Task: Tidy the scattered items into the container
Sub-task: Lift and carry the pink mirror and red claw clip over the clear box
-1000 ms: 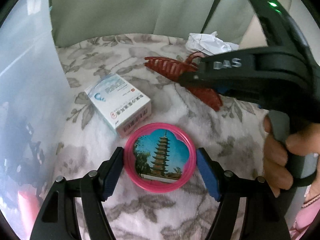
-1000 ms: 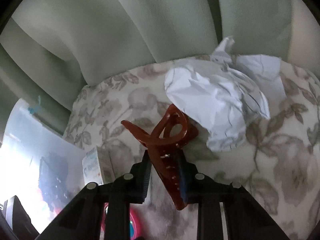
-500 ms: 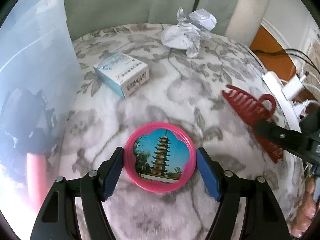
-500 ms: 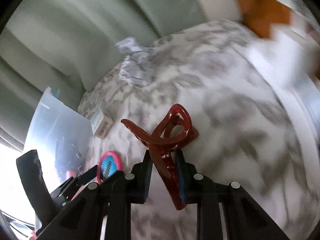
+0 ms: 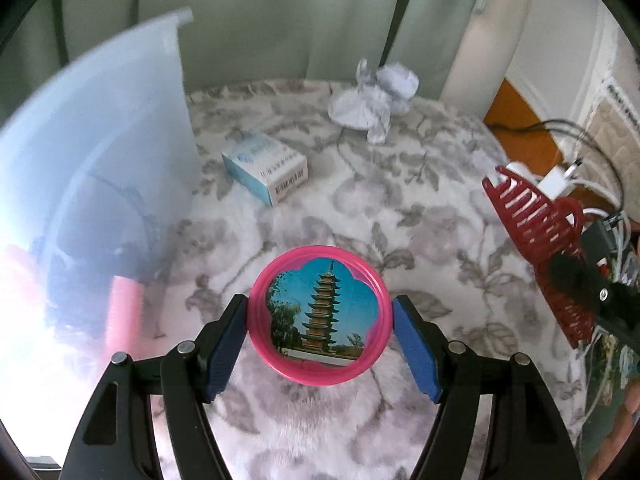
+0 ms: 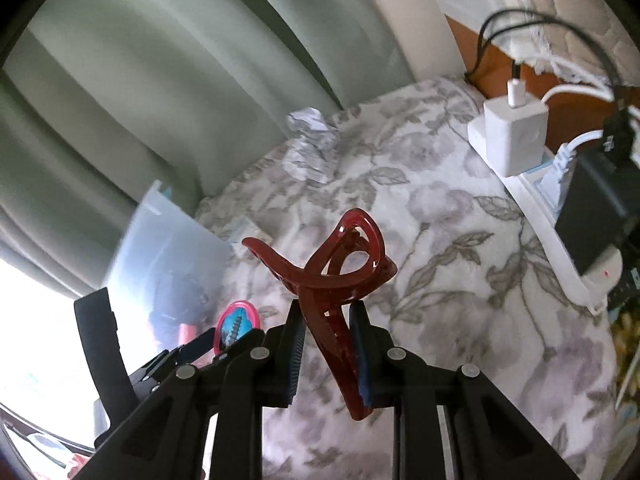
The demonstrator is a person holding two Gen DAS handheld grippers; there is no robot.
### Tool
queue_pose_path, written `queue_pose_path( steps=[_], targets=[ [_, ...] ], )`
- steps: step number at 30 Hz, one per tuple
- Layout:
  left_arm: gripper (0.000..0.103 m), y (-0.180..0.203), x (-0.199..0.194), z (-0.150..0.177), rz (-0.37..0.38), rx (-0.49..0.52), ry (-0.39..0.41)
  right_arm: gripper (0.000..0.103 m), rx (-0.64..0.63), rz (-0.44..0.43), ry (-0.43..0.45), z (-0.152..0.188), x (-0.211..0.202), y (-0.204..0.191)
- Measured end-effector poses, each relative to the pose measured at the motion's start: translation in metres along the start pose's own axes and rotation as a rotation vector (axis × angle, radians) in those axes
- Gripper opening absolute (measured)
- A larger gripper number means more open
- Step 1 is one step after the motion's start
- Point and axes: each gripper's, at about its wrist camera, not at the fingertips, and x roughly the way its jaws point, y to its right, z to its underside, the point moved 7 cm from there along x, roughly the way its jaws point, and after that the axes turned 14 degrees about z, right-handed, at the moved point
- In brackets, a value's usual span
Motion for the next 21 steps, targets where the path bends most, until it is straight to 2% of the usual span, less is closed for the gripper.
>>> queue_pose_path(
  steps=[7,13,16,21],
  targets=[
    [0.074,0.017,-0.047,-0.004,0.025,0.02,0.085,0.024,0.014,-0.02,0.074,0.003,-0.041,-0.005],
    [0.074,0.029,-0.095,-0.016,0.079,0.025,0.192,0.024,-0.002,-0.043,0.134,0.002,-0.076,-0.023],
    [0.074,0.031,-0.117,-0.02,0.076,0.033,0.235,0.024,-0.022,-0.057,0.166,0.003,-0.093,-0.036],
    [0.074,0.032,-0.164,-0.028,0.112,0.034,0.349,0.024,-0.048,-0.034,0.221,-0.001,-0.121,-0.046]
  ],
)
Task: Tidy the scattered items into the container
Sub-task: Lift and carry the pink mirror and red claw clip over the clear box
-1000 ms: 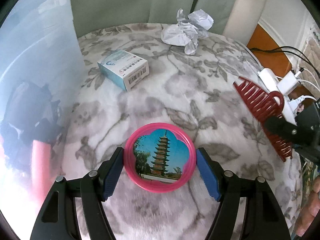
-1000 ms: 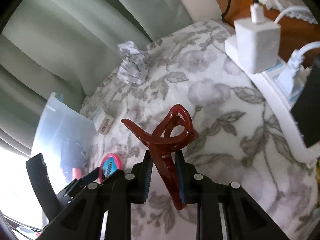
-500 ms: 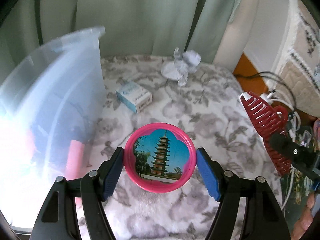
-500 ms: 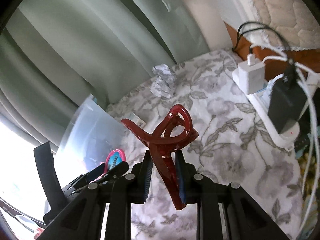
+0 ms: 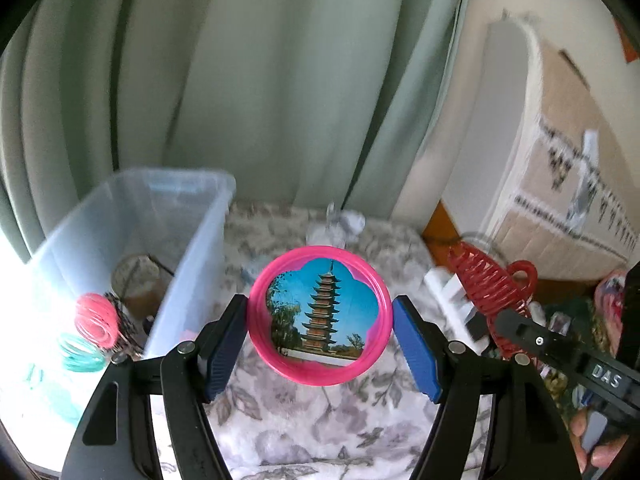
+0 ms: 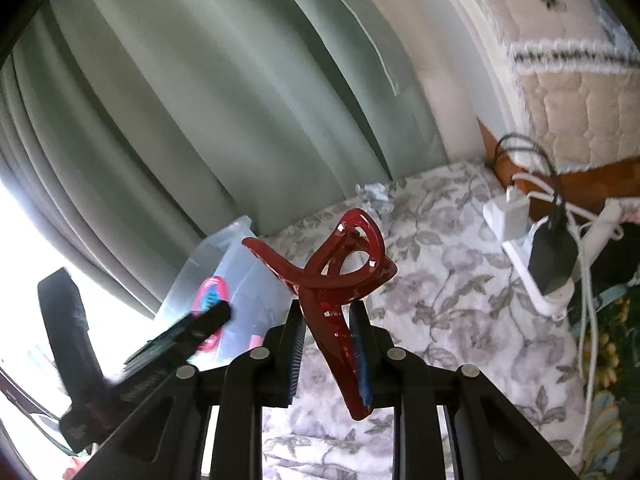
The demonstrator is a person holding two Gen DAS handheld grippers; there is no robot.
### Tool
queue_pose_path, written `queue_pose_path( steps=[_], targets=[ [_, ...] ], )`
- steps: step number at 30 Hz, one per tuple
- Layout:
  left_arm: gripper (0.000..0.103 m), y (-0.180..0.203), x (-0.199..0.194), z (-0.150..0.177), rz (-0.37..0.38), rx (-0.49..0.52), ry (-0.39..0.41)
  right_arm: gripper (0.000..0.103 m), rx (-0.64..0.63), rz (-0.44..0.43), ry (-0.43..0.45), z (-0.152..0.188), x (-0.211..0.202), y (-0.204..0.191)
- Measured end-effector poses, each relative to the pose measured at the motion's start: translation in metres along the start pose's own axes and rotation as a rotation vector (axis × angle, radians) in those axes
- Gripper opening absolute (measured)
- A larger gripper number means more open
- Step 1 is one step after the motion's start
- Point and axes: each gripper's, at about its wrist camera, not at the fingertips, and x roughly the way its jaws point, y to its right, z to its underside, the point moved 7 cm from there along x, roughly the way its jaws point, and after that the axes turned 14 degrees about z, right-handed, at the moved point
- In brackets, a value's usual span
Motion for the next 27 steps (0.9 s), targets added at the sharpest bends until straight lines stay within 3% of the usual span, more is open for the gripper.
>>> queue_pose_path(
  steps=[14,27],
  targets=[
    [0.074,-0.026,-0.085,-0.037,0.0,-0.048,0.201,0.024,-0.104,-0.042,0.107,-0.013,-0.049,-0.063],
    [0.074,-0.103,-0.129,-0.031,-0.069,-0.2,0.28,0.024,-0.24,-0.079,0.069,0.0,-0.031,-0.135]
  ],
)
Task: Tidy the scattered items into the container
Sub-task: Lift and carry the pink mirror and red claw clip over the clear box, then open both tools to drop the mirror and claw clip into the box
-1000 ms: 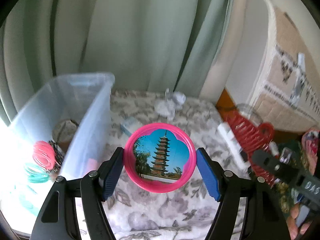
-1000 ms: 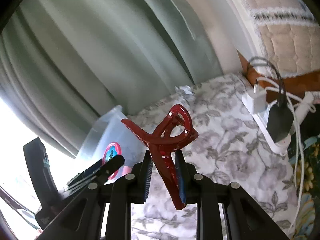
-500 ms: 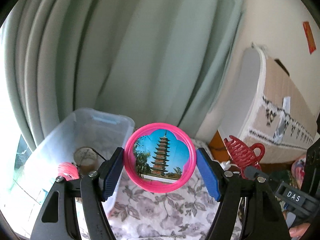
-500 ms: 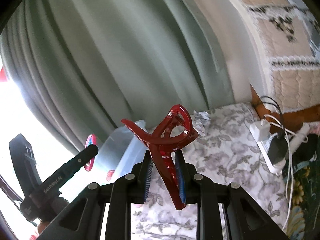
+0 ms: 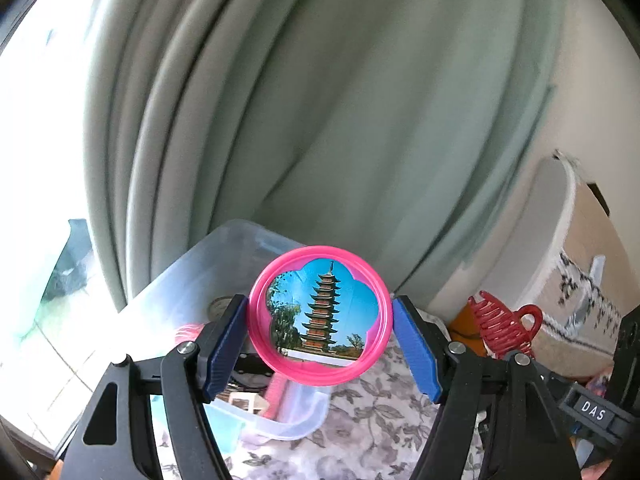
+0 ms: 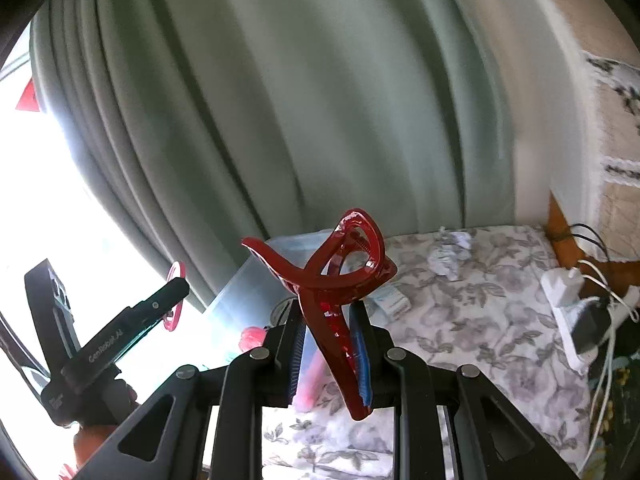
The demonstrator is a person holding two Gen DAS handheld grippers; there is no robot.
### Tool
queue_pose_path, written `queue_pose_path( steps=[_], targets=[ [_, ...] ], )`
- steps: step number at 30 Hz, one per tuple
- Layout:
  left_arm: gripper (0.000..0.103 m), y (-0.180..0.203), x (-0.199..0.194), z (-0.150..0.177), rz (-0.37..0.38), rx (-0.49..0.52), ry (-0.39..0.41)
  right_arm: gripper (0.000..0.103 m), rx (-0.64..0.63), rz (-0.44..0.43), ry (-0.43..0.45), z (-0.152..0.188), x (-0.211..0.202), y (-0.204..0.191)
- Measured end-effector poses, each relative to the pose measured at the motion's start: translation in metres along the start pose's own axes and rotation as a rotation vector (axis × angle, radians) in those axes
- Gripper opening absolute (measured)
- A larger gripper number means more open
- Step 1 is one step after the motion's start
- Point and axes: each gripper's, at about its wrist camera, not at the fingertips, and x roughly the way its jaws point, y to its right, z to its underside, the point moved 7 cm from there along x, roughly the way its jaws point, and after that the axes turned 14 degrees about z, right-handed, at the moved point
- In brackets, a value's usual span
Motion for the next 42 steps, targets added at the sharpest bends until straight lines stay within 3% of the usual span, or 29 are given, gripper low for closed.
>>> queue_pose_path(
  steps=[19,31,42],
  targets=[
    [0.074,-0.089,0.006,0.017,-0.084,-0.141,-0.041,0.024,-0.173,-0.083,-0.171,0.032,0.089,-0.099],
    [0.074,-0.111,0.02,0.029,-0.103,-0.158,-0.091,0.024,-0.199,-0.092,-0.274,0.058,0.136,-0.117],
    [0.074,-0.114,0.024,0.044,-0.106,-0.146,-0.125,0.024,-0.211,-0.111,-0.297,0.06,0.16,-0.125]
  ],
)
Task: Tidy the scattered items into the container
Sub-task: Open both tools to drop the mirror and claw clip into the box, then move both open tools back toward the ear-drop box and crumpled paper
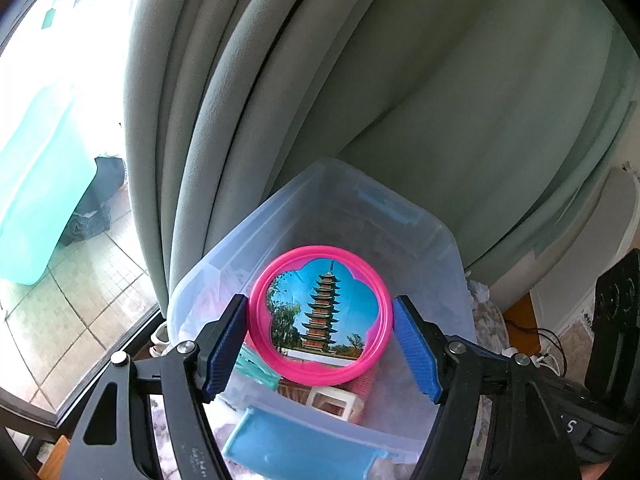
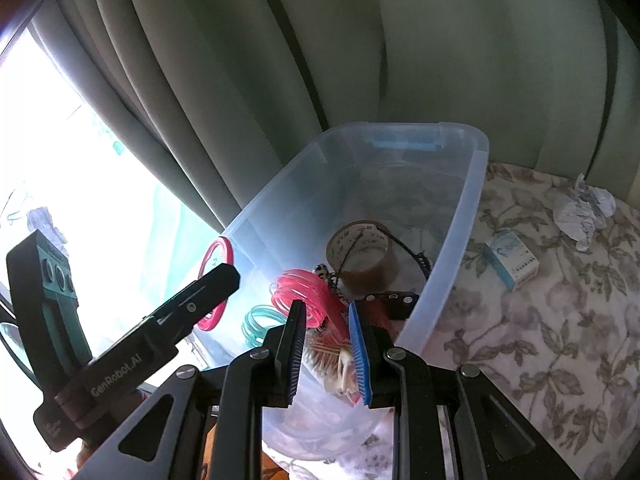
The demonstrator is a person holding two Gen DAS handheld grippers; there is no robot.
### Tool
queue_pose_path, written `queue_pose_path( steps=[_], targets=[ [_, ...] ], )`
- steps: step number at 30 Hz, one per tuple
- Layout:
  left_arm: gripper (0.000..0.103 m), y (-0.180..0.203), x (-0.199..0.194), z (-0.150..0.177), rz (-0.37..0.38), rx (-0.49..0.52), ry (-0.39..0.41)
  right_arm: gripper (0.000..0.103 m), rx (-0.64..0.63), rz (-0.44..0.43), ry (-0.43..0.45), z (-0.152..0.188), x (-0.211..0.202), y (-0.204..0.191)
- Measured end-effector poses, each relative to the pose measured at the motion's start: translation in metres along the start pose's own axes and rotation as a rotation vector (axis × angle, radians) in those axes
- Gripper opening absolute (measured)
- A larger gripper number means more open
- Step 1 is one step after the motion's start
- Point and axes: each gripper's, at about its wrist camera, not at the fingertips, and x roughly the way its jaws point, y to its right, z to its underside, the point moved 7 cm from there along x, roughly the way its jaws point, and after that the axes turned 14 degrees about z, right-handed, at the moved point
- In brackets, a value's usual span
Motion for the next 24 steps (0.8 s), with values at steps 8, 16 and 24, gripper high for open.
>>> queue_pose_path(
  steps=[8,16,24],
  targets=[
    [0.074,0.0,0.022,-0.008,-0.032,0.019,0.004,0.022,0.007,-0.005,-0.024,0.004,0.015,0.0],
    [0.075,-0.001,0.034,-0.014,-0.054,0.032,-0.003,0.022,-0.004,-0.009,-0.026,0.004,0.011,0.001],
    [0.075,0.001,0.037,-0.015,-0.067,0.036,-0.016,0.025,-0.022,-0.009,-0.03,0.008,0.003,-0.007]
  ],
)
